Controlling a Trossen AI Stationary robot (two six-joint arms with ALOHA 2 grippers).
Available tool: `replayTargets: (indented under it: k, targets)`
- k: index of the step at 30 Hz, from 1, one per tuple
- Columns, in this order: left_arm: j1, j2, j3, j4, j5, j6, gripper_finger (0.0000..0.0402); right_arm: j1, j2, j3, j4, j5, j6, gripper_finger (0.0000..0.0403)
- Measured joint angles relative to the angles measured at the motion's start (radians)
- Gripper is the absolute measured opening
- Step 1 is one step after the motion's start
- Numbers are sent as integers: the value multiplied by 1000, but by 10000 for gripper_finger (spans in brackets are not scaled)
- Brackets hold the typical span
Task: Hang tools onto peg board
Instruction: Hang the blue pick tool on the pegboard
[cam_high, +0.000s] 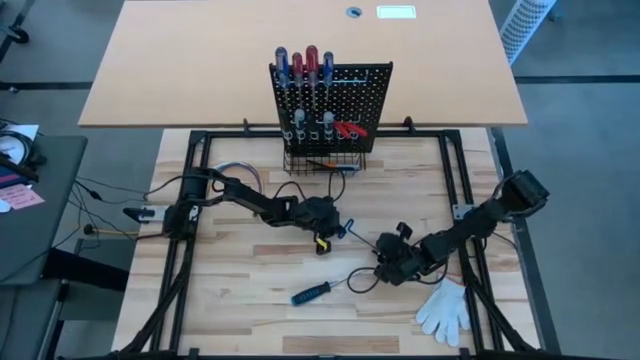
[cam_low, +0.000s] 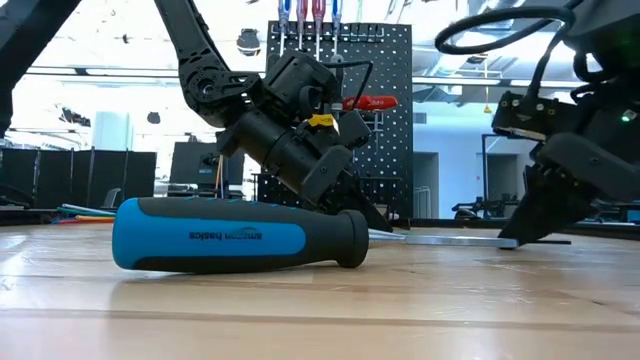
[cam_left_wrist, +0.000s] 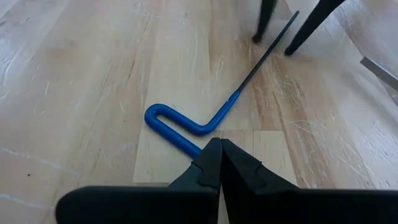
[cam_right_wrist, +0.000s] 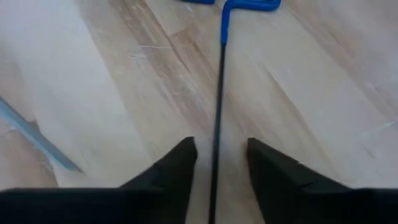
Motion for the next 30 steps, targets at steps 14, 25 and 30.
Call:
replayTargets:
  k: [14,25,30]
  targets:
    - [-49,-188,-50,-76,-323,97,0,44,2,-2,-37,51,54,3]
    - [-137,-536,-290,-83,-648,105,0,164,-158,-9,-148,468,208,1]
    - [-184,-624,-448,36,-649,52,0,142,-217,-10,21,665,14,0]
